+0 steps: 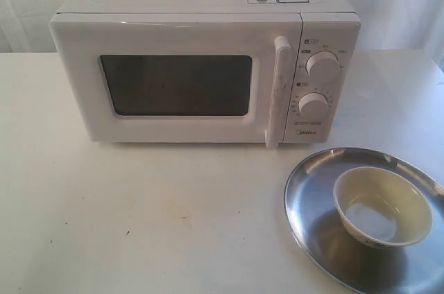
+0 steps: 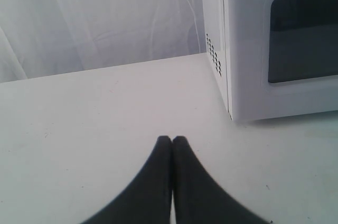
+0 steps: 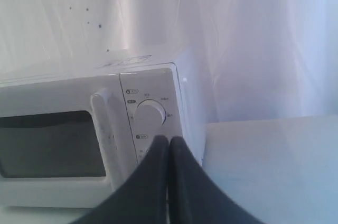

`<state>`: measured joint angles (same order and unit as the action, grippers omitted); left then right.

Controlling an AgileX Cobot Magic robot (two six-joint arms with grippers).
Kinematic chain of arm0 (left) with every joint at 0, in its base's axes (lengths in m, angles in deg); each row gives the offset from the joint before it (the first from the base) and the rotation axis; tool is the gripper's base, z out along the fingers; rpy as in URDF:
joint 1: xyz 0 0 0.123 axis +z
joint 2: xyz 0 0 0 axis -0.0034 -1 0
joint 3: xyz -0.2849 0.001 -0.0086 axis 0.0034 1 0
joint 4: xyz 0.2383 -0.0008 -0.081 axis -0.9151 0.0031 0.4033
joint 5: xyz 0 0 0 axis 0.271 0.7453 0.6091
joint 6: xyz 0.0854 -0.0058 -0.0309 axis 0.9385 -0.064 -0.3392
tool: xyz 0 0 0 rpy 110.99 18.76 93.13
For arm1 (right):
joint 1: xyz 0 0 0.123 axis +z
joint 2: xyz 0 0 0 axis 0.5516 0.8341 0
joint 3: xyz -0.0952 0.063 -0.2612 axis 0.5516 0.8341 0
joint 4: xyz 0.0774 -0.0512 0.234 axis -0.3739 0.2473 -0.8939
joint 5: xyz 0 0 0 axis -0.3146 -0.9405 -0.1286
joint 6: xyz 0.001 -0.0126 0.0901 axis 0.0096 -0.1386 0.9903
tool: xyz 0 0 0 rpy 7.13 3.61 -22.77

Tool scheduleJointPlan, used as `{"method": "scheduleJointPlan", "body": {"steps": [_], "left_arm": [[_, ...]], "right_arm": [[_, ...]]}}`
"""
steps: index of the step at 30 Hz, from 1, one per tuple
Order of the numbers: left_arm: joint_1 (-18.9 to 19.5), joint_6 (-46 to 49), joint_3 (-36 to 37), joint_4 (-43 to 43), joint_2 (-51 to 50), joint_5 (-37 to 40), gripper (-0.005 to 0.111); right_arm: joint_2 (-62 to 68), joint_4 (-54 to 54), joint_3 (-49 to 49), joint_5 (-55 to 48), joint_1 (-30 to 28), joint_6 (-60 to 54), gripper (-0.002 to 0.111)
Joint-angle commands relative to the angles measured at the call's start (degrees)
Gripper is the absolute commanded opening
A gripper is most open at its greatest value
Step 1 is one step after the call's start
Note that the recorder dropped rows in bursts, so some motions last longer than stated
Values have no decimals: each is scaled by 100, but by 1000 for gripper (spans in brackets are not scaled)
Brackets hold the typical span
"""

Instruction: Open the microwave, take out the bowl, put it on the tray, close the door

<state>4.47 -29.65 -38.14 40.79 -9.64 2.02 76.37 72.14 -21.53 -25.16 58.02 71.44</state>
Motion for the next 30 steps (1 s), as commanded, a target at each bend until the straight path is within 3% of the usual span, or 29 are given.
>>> {"method": "scheduleJointPlan", "body": {"steps": [1, 11, 18, 30], "left_arm": [[-7, 0, -16, 45, 12, -24, 0], [-7, 0, -16, 45, 12, -24, 0], [-7, 0, -16, 45, 12, -24, 0], [-7, 0, -16, 45, 12, -24, 0]], "right_arm": [[-197, 112, 188, 171, -229, -423, 0], [-219, 112, 314, -330, -270, -997, 0], [-219, 55, 504, 254, -270, -1319, 0], [-219, -3203, 571, -342, -293, -4915, 0]]}}
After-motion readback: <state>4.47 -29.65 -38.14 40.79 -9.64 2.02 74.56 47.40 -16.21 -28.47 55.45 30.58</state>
